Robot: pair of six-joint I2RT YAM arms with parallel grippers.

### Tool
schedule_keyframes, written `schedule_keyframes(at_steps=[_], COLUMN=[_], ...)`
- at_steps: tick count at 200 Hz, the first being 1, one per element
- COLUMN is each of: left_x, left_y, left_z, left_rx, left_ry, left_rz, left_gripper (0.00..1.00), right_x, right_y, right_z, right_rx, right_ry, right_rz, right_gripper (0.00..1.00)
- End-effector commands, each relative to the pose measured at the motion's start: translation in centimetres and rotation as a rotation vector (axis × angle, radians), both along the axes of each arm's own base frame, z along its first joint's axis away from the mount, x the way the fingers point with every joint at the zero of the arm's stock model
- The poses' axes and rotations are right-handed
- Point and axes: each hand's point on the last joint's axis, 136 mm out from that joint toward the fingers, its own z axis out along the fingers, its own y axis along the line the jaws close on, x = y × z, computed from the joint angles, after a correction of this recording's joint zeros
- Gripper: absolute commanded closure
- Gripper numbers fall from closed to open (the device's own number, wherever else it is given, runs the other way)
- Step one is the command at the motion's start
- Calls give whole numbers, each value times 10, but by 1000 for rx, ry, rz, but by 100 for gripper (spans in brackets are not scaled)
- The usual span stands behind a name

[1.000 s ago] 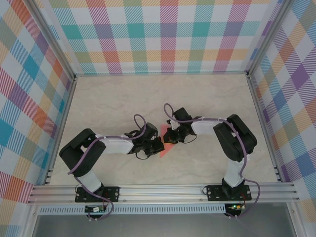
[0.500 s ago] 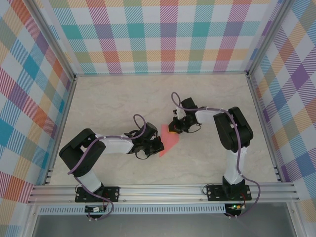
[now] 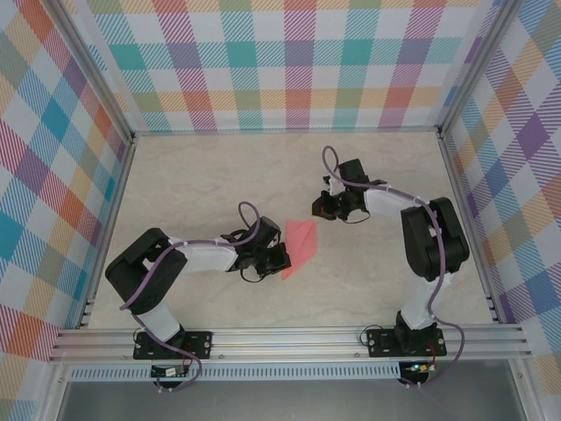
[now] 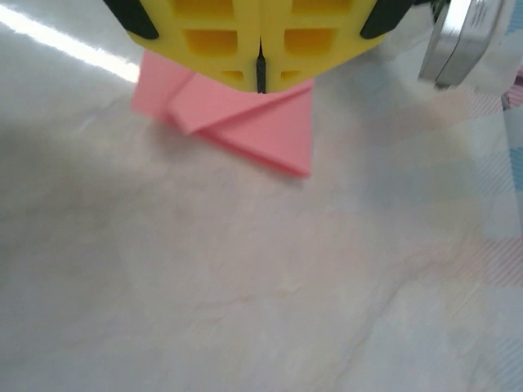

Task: Fold a paper plane with a square sheet of paper (pick it up from the middle)
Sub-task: Fourth fold the wing at the center of the table.

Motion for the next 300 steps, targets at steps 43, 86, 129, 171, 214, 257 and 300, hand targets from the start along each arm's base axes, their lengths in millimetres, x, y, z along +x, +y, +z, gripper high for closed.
schedule_keyframes(at_steps=[43, 86, 129, 171, 214, 257, 300], left_x=[-5, -4, -4, -25, -41, -51, -50], left_y=[7, 0, -10, 20, 30, 32, 23], left_z=[-8, 3, 21, -9, -18, -5, 6], left_rx=[44, 0, -69, 38, 65, 88, 51], left_ry=[28, 4, -10, 61, 113, 122, 106], left_rz=[-18, -37, -65, -40, -56, -153, -205], left_gripper=[100, 100, 100, 100, 100, 100, 100], right_x=[-73, -81, -86, -85, -85, -83, -80], right_y=[50, 44, 35, 35, 33, 35, 36], right_z=[-36, -63, -76, -79, -80, -77, -76], right_rx=[36, -1, -58, -69, -85, -81, -81], right_ry=[160, 216, 234, 238, 241, 236, 236], right_rz=[127, 115, 112, 113, 115, 113, 112], right_gripper=[100, 100, 100, 100, 100, 100, 100])
